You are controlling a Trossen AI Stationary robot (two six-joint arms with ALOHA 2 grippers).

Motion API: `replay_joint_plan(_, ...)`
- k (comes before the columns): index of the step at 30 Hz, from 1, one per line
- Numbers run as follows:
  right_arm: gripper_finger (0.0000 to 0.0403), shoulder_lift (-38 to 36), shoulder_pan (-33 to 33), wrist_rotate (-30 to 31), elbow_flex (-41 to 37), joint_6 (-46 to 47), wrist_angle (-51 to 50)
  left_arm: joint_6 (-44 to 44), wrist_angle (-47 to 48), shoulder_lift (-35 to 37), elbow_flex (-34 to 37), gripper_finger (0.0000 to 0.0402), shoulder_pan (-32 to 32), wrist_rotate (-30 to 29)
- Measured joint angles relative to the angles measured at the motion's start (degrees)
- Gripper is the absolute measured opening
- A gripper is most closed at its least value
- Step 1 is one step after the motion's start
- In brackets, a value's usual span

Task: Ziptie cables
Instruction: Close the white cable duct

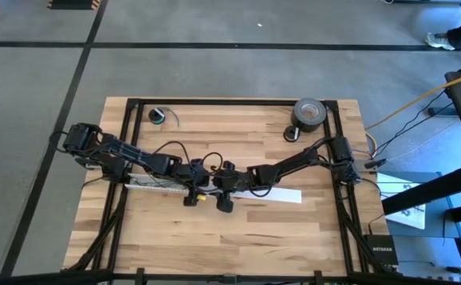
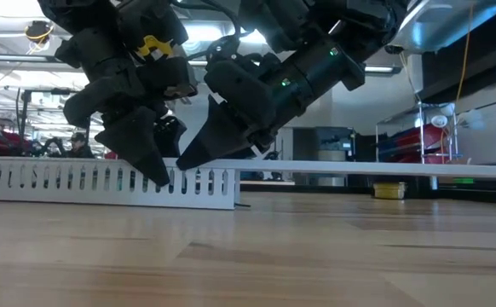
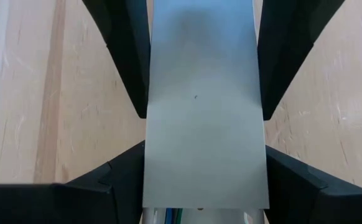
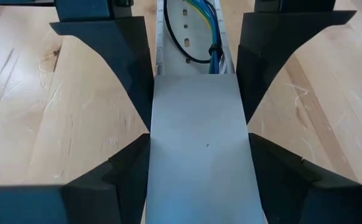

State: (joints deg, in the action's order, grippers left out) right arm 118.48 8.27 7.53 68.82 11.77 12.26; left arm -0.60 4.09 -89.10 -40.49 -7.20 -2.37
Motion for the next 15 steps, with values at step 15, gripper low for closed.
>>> replay_joint_plan(15,0.0216,0.0,-0.1,0.9,0.2,-0.7,-0.9,1.2,3.4,1.2,-0.7,0.0305,0.7,0.5)
